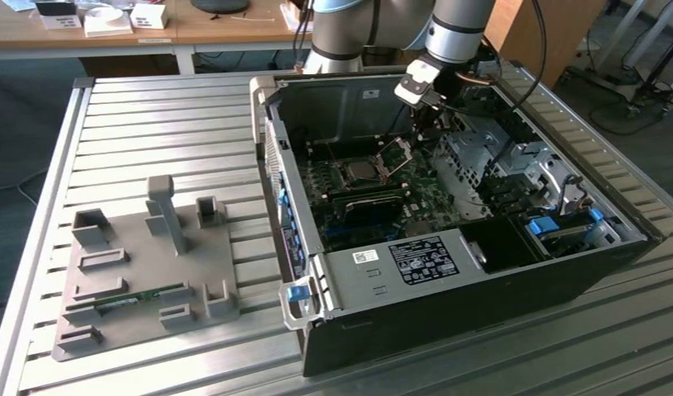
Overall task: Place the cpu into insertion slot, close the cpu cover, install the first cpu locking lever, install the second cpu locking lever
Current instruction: 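Close the cpu cover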
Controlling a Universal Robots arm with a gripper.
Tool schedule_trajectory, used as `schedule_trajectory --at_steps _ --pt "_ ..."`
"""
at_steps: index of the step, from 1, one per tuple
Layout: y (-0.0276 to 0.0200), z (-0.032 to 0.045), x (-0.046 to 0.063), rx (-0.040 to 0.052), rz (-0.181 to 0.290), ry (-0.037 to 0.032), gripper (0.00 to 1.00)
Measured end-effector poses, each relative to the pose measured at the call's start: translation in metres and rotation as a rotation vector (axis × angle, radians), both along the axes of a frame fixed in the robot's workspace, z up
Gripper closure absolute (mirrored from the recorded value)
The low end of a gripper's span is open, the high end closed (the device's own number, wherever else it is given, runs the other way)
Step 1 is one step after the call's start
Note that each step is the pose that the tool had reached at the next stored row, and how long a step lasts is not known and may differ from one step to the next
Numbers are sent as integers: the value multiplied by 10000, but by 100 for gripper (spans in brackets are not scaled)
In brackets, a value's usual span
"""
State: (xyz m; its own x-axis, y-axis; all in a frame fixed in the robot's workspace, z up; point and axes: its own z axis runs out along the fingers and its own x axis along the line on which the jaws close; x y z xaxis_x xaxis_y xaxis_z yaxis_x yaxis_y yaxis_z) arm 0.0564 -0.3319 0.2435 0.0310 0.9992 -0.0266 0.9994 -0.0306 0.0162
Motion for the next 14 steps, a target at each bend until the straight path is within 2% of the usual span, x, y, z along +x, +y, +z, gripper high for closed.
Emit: schedule_trajectory --at_steps 14 --pt "0 -5 -15 3 0 -1 90"
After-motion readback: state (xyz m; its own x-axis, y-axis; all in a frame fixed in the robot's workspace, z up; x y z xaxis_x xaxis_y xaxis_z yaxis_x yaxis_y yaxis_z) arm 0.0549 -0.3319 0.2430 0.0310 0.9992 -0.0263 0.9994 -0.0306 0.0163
